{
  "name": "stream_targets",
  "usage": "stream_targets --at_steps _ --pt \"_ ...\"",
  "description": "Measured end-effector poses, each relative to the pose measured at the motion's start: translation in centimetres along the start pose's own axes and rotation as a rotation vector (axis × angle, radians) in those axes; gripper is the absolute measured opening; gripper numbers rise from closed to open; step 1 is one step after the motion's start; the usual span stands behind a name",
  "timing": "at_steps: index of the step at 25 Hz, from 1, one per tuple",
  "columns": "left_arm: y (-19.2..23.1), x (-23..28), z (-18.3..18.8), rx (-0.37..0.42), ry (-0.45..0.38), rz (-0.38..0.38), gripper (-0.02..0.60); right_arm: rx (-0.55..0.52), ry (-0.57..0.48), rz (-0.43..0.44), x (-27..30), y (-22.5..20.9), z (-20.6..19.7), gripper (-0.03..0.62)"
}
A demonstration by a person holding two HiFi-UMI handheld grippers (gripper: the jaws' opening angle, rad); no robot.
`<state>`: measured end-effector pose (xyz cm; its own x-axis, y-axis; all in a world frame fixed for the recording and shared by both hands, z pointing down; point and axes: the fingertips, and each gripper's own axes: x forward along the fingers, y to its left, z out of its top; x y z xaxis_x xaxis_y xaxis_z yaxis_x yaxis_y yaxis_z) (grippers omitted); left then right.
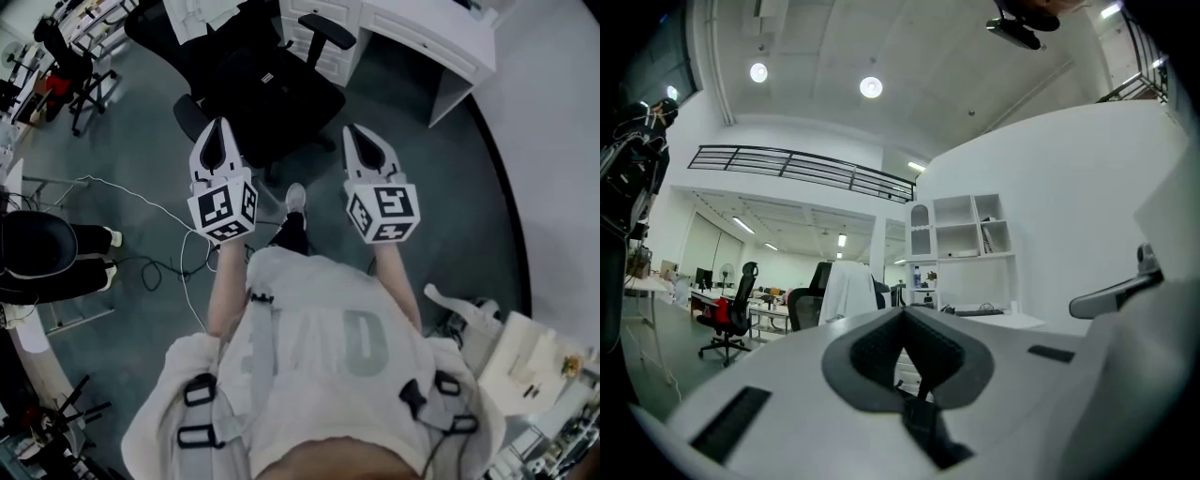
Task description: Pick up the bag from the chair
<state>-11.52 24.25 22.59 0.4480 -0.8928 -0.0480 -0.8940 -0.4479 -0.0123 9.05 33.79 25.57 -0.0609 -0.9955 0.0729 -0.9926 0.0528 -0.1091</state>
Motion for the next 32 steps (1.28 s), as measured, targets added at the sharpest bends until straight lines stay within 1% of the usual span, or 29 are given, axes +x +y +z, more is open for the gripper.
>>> stream_targets --at_steps 4,7,10,12,15,17,21,22,26,32 --pt "2.3 7.0 0.2 0.011 0.003 0.006 0.006 0.004 0.024 -0.015 7.6 -1.8 0.9 0.006" --pt "4.5 12.3 -0.8 -0.001 0.037 0.012 0.006 0.015 0.076 -0.012 13.2 -2.4 0.8 0.006" --pt "5.6 17.0 -1.8 -0.007 0.067 -0.024 0.006 0.027 0.124 -0.008 18.5 -3.0 0.4 0.006" --pt "6.2 19.8 -2.2 0.008 0.071 -0.050 0.006 0.026 0.158 -0.002 21.9 -3.1 -0.2 0.006" --pt "7.4 22.8 -3.0 0.031 0.074 -0.059 0.006 0.004 0.195 0.008 26.1 -2.7 -0.9 0.006" --pt "8.2 24.4 -3.7 0.020 0.084 -0.056 0.006 0.003 0.205 0.006 28.2 -2.6 -1.1 0.006" --pt "10.4 26.7 -5.6 -0.089 0.119 -0.036 0.006 -0.012 0.230 -0.003 31.3 -2.2 -1.4 0.006" --pt "10.9 27.2 -6.0 -0.103 0.128 -0.033 0.006 -0.016 0.236 -0.004 32.0 -2.2 -1.5 0.006" --pt "12.3 29.0 -6.9 -0.118 0.153 -0.025 0.006 -0.037 0.265 -0.007 34.2 -1.7 -1.3 0.006" --pt "14.0 29.1 -7.5 -0.137 0.150 0.038 0.006 -0.063 0.283 0.019 35.5 -0.9 -1.3 0.006"
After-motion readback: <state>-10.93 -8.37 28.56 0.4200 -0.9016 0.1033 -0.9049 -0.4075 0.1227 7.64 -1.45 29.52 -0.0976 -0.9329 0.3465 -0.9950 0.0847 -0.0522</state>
